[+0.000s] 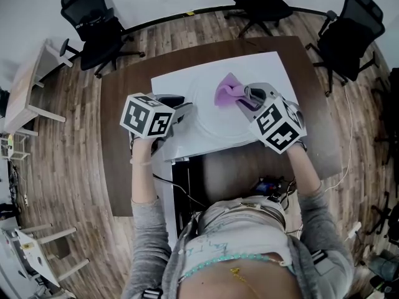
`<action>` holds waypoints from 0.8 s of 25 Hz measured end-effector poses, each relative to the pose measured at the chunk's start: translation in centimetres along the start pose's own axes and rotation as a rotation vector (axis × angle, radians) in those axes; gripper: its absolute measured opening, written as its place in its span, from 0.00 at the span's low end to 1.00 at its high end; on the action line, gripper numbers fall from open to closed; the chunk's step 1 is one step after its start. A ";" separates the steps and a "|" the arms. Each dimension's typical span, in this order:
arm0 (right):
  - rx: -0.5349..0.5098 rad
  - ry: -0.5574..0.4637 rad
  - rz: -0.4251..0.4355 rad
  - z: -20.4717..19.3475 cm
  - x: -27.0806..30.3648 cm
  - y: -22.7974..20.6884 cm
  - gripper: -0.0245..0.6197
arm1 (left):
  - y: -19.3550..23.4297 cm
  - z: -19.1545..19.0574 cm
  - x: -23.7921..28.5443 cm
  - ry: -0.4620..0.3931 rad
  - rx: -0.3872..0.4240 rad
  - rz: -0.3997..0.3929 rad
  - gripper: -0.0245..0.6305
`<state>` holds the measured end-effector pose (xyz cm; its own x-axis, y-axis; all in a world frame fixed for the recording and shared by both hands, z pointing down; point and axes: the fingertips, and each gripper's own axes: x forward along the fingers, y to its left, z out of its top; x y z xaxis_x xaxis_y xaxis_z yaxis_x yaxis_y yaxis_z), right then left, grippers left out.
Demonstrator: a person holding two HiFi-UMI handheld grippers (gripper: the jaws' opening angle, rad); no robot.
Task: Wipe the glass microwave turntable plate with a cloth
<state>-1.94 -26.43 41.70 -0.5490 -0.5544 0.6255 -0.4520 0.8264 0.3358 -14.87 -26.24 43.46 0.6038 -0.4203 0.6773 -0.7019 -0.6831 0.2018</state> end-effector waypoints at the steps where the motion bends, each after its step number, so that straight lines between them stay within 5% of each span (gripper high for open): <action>1: -0.004 0.002 0.003 0.0 -0.2 0.3 0.21 | 0.0 -0.1 0.0 0.002 -0.002 0.000 0.23; 20: -0.110 -0.025 0.114 2.5 0.2 5.5 0.21 | -0.7 -0.1 0.4 0.010 -0.012 -0.015 0.23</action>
<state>-6.28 -22.28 41.93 -0.6103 -0.4575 0.6467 -0.3066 0.8891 0.3398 -14.17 -25.85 43.70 0.6107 -0.4042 0.6810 -0.6972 -0.6822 0.2203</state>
